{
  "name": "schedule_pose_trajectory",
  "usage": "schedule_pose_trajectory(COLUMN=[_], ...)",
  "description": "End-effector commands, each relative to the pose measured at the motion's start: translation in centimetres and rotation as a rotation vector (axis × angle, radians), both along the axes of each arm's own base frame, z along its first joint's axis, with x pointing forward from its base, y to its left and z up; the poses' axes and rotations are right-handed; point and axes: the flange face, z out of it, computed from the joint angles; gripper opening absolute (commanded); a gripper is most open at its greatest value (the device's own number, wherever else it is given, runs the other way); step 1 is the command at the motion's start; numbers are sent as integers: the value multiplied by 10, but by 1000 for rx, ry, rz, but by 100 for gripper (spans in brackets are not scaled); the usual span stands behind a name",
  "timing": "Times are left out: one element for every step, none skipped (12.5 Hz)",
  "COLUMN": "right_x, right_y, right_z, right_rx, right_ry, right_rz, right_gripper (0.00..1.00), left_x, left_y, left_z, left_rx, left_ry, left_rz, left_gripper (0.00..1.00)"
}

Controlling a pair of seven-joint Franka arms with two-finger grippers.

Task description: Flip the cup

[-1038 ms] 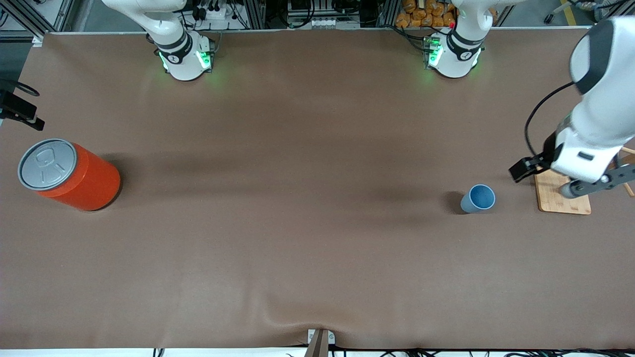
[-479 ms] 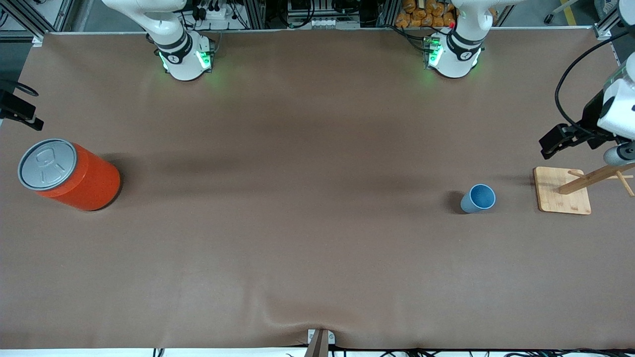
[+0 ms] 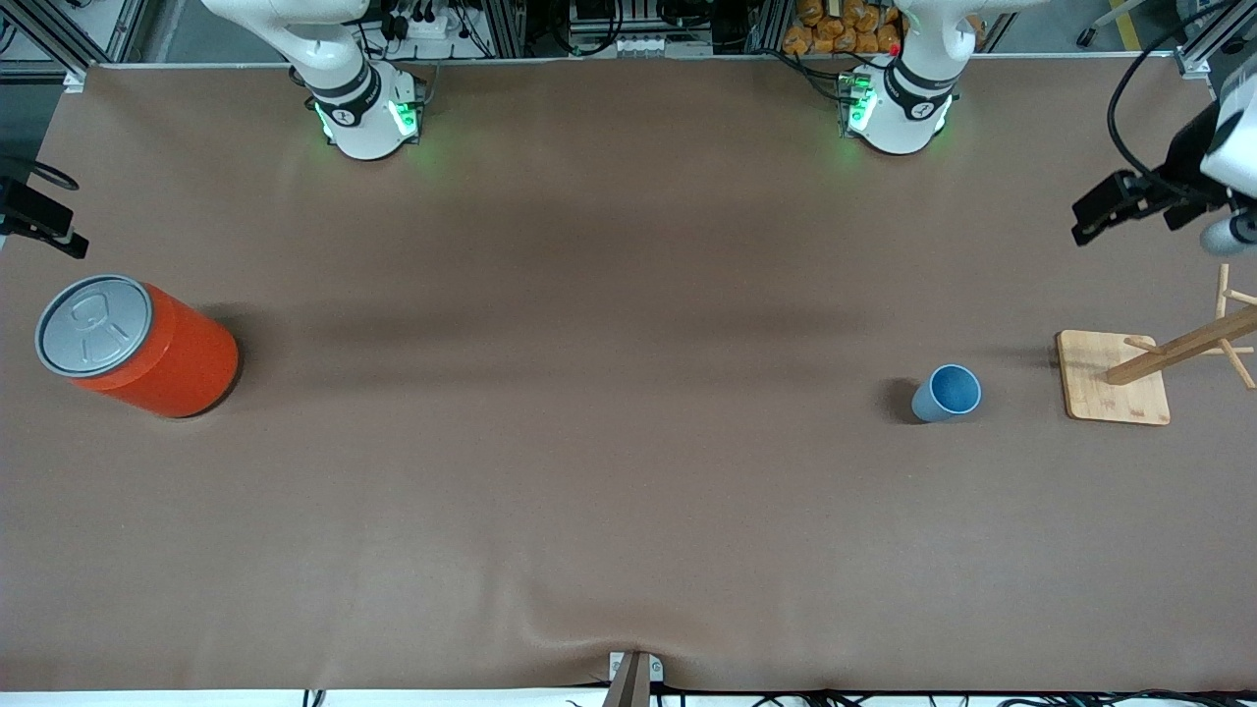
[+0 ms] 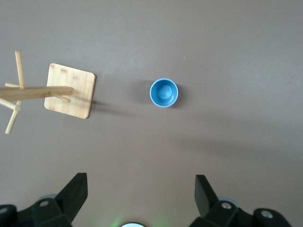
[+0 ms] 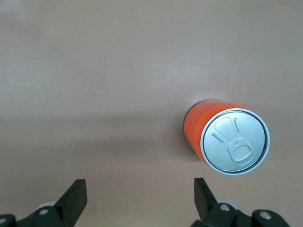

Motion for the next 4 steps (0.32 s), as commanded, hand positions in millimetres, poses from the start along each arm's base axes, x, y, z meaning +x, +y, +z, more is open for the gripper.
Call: schedule_pose_trajectory(right_x=[-3,-3,-4,-5], right_y=[-3,-2,0,0], right_z=[6,4,3,3], right_rx=[1,1,3,3], right_ry=[-3,3,15,20], right_rz=[-8,-6,-3,-3], right_gripper=[100,100,100,100], left_x=[-14,-12,-12,-13], left_y=[-10,-12,-13,-16], left_z=[4,5,5,7], left_rx=[-15,-34,-50,-51], left_ry=[-4,-5,-3,-6], left_rz=[-68,-103,-115,-120], left_gripper=[100,100,100,100])
